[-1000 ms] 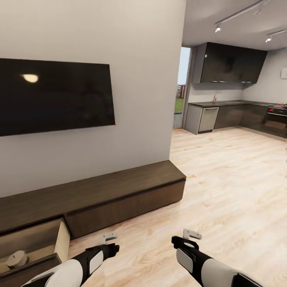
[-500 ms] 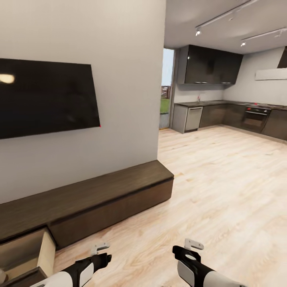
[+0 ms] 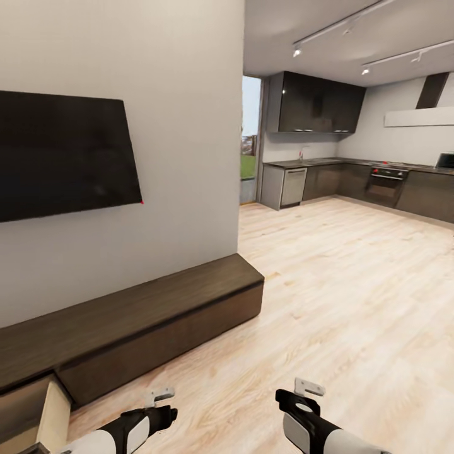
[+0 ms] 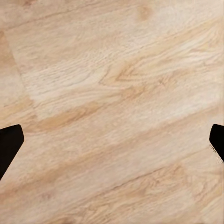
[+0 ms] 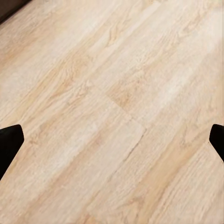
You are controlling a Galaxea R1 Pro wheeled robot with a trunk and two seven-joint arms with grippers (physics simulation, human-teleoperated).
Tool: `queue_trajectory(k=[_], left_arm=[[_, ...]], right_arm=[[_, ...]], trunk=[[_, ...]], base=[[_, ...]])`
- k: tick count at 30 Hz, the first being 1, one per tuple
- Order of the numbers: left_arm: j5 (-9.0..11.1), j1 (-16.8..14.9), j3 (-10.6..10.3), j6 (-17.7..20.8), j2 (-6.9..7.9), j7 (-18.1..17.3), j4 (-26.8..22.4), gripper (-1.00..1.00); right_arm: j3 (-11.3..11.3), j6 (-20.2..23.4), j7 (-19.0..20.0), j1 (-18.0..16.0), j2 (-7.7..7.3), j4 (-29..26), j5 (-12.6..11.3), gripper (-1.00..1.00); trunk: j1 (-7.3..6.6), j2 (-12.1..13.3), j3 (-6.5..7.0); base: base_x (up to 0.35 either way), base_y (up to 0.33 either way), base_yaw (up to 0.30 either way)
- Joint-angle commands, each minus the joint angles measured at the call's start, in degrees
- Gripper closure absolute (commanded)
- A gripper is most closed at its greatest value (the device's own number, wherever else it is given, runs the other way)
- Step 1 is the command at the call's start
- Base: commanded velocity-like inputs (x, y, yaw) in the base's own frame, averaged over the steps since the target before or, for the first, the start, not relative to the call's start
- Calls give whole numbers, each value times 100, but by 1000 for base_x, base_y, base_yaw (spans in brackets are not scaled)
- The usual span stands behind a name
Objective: Place each of the two pumpkins and all three candles from the living room inside a cabinet in the living room (use any cabinet), then make sure every cabinet is closed, and position the cauldron so it is next to a table in the living room.
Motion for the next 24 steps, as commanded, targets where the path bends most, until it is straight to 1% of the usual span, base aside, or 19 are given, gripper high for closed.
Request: queue_trajectory(k=[1,4,7,24], left_arm=[[-59,-1,49,30,-3,-8,-12,-100],[-57,-1,49,23,-14,-8,-12,-100],[-54,0,49,19,-11,-8,-12,-100],[-41,0,51,13,-13,1,-12,-100]], right_arm=[[47,-36,-17,-3,-2,22,-59,-100],[55,-241,-16,-2,2,90,-69,-100],[55,-296,-14,-2,4,109,-71,-100],[54,-323,-13,-2,1,122,-74,-100]], trunk=[[3,-3,-6],[3,-3,-7],[3,-3,-7],[3,-3,-7]], base=[[293,-75,-3],[313,-93,-31],[322,-105,-167],[323,-108,-256]])
